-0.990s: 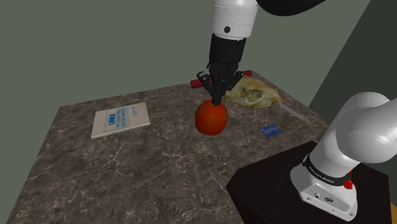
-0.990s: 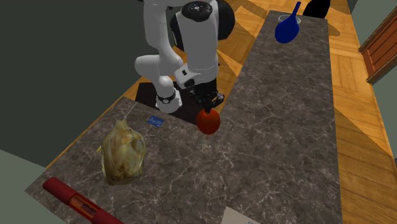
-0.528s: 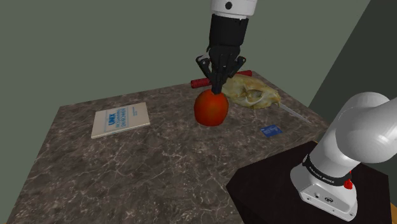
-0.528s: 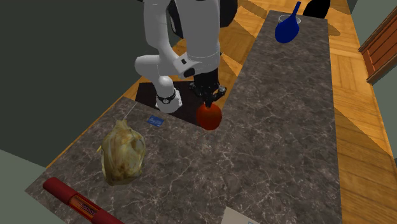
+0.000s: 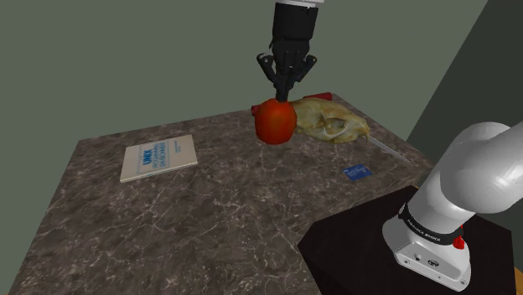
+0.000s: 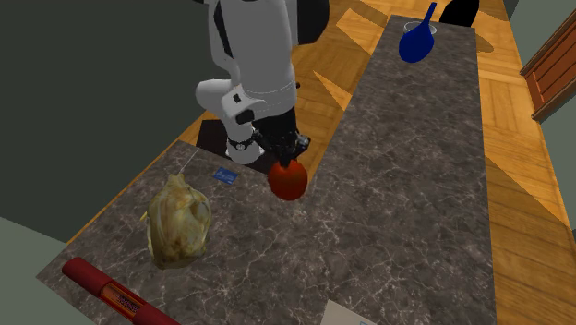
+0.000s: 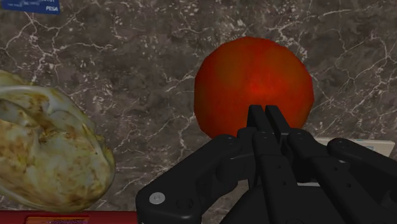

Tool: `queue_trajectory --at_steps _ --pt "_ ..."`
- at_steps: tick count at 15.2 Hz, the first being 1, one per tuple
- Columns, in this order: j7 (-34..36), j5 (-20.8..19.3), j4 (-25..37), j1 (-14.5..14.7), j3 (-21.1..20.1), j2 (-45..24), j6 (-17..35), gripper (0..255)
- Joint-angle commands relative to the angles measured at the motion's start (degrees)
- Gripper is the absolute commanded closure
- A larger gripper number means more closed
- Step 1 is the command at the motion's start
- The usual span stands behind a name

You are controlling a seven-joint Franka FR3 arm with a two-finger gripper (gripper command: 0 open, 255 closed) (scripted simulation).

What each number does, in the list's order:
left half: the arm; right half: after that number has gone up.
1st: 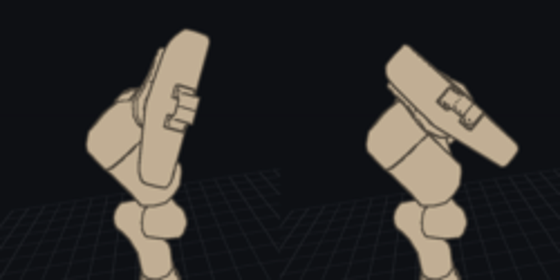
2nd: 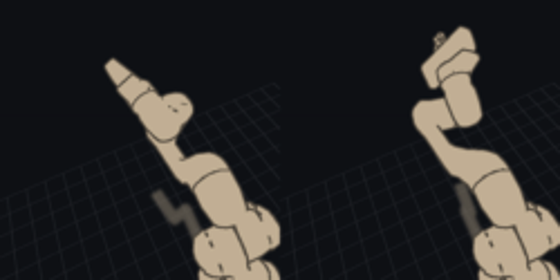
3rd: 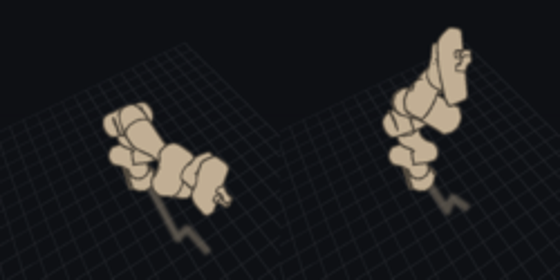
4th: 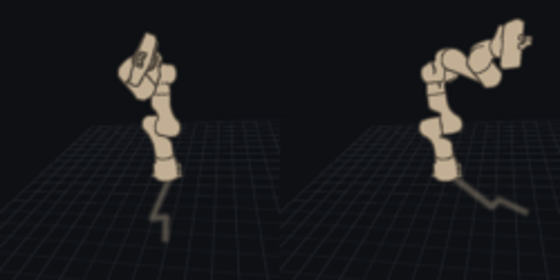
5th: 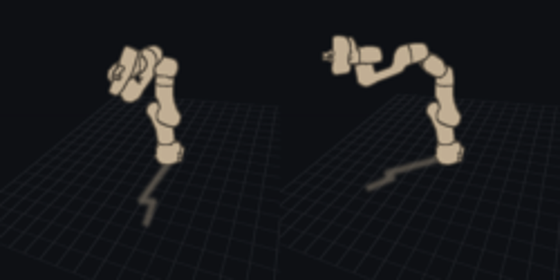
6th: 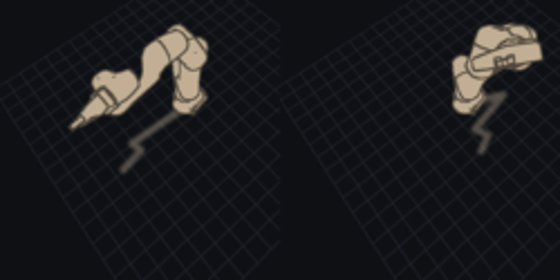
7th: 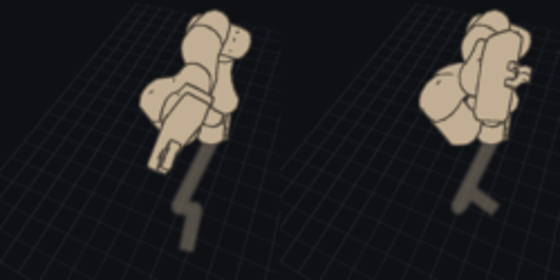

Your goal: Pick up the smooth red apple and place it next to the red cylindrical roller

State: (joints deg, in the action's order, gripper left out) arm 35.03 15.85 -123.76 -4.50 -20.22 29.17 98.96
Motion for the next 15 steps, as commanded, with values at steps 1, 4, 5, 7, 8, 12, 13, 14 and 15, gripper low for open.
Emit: queue_trajectory --at_steps 1,4,5,7,8,12,13,14,15 --pt "-2.29 -1.2 1.24 -1.15 1.59 -1.95 0.17 255" --pt "-5.18 -2.9 4.02 -2.79 3.52 -5.68 0.47 255" --pt "-6.1 -3.43 5.09 -3.32 4.13 -7.0 0.53 255" --pt "-7.87 -4.46 7.41 -4.33 5.31 -9.74 0.59 255" --pt "-8.73 -4.95 8.68 -4.82 5.87 -11.16 0.57 255" --pt "-11.97 -6.73 14.46 -6.67 7.93 -17.18 0.2 255" --pt "-12.74 -7.13 16.09 -7.1 8.41 -18.76 0.02 255" --pt "-13.48 -7.51 17.8 -7.53 8.86 -20.39 -0.2 255" --pt "-14.21 -7.88 19.59 -7.94 9.3 -22.04 -0.46 255"
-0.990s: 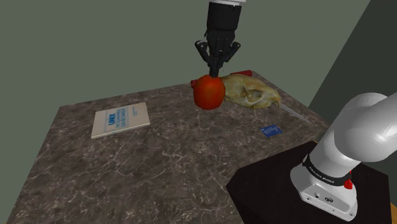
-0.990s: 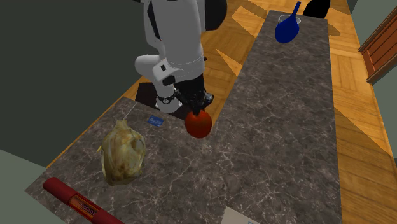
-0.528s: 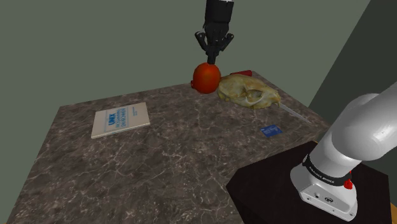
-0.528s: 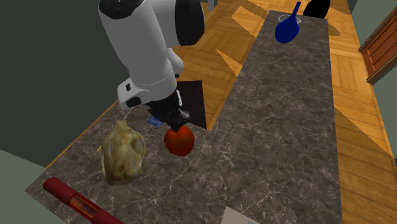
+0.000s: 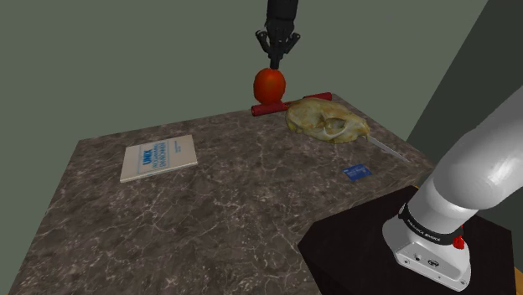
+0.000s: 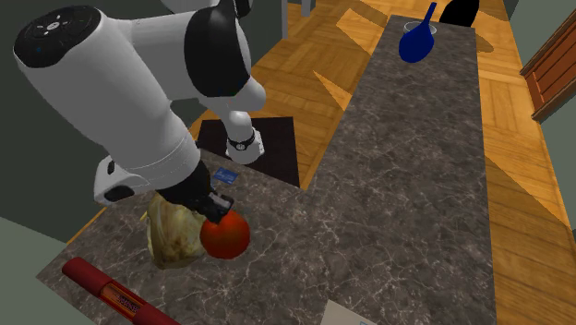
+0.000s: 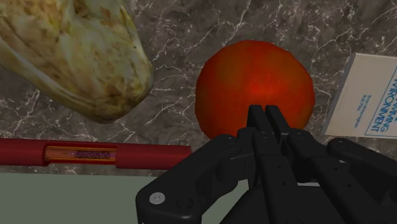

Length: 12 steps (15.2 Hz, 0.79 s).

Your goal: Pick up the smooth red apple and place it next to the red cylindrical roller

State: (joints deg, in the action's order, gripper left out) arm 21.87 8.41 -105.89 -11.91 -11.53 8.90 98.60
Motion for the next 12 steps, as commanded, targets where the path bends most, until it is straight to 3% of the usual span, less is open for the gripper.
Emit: queue_trajectory --at_steps 1,9,12 --pt "-1.77 -0.79 3.6 -0.94 1.04 -3.46 -0.41 255" --pt "-6.75 -3.0 21.92 -3.73 3.83 -18.25 -4.71 255" --pt "-7.03 -2.92 19.02 -3.75 3.84 -17.82 -2.26 255"
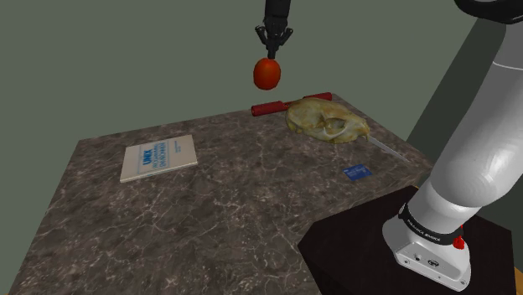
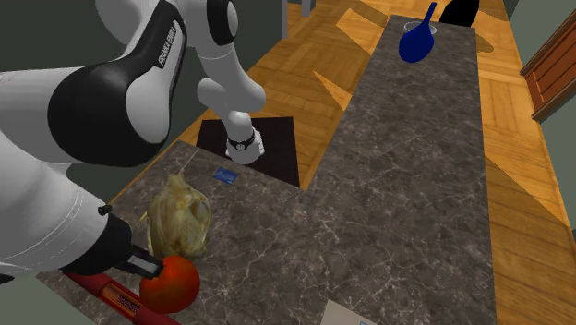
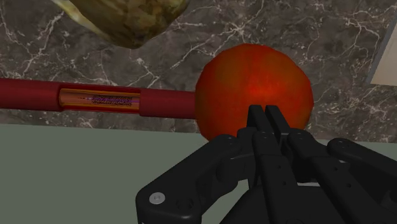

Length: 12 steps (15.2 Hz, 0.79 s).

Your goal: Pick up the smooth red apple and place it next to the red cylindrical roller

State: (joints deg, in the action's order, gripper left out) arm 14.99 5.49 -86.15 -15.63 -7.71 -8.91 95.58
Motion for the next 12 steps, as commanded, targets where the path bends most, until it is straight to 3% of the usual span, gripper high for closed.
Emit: queue_trajectory --at_steps 1,12 --pt "-0.23 0.03 -1.64 -0.04 0.03 0.1 1.56 255" --pt "-1.1 0.24 -10.44 -0.04 0.03 0.36 10.07 255"
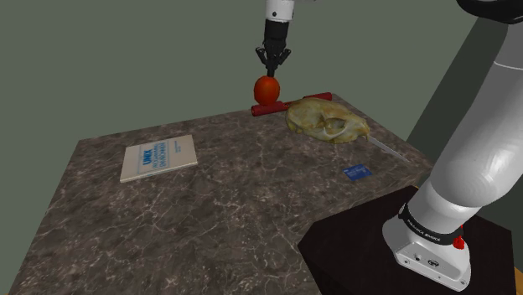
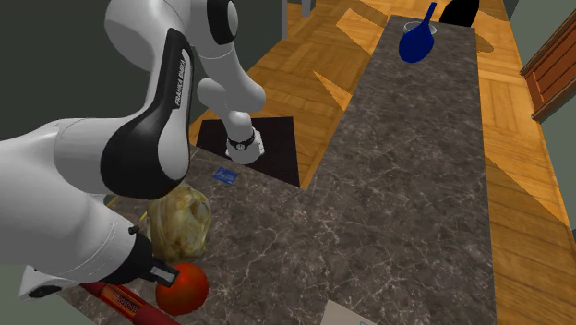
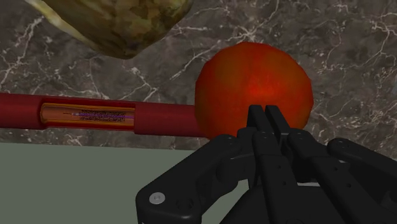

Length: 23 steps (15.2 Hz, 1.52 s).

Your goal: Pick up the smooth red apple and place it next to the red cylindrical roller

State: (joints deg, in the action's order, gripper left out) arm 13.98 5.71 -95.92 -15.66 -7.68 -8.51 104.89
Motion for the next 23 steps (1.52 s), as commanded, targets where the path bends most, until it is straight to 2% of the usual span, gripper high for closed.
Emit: queue_trajectory --at_steps 1,18,23 --pt "-0.16 0.03 -1.36 0.0 0.0 -0.1 1.5 255" --pt "-1.23 0.14 -10.84 0.15 -0.02 -2.89 13.7 255" --pt "-1.23 0.14 -10.84 0.15 -0.02 -2.89 13.7 255"
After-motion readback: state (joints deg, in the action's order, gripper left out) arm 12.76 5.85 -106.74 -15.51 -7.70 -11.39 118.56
